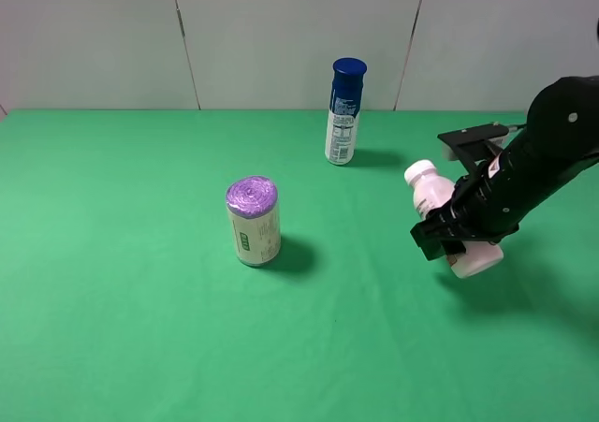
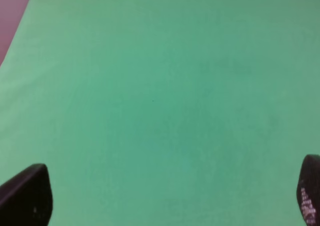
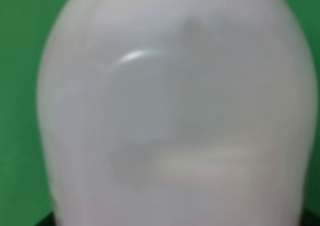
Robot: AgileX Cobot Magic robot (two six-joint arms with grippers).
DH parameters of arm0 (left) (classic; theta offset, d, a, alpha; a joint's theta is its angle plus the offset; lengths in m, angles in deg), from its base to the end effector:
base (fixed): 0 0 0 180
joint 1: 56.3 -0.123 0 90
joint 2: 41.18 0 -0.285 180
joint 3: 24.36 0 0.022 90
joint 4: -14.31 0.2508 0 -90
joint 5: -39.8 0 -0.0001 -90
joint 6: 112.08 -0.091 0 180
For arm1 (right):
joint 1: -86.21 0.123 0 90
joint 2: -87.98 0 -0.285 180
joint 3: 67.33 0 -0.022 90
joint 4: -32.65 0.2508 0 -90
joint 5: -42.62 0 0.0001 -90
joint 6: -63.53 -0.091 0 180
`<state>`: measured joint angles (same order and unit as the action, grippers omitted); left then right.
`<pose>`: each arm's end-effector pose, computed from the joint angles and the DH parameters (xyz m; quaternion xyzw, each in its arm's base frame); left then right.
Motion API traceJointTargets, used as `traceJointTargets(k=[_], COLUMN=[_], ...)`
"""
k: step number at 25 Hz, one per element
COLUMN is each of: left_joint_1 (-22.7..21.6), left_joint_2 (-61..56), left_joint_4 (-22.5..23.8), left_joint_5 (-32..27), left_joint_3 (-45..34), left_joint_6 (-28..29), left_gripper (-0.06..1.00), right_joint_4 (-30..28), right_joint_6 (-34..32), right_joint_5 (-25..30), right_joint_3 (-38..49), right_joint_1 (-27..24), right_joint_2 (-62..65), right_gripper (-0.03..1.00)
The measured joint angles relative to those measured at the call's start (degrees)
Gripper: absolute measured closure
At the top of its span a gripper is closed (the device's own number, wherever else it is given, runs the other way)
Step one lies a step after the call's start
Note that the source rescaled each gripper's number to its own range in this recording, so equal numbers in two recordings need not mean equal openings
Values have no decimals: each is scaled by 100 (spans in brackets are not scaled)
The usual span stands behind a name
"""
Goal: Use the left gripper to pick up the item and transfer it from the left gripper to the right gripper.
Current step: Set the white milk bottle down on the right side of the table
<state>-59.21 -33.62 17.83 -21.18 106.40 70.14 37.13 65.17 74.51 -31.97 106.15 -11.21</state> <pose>-0.0046 0.0047 0.2739 -0.0394 0.8549 0.0338 0.5162 0.2441 0.0926 0.1557 -0.1558 0.9804 0.0429 0.1126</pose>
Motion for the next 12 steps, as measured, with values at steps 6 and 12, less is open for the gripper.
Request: traceJointTargets(k=[6,12], left_joint_1=[0,0], left_joint_2=[0,0], left_joint_4=[0,0], left_joint_5=[0,0], left_joint_3=[0,0], left_joint_6=[0,0], left_gripper=[-1,-1], right_joint_4=[-11,-22], right_joint_6=[0,0], right_joint_5=[-92,-133], right_joint_3=[-5,-10], right_joint_1=[0,0], right_joint_2=[-358,-699], right_gripper=[89,89])
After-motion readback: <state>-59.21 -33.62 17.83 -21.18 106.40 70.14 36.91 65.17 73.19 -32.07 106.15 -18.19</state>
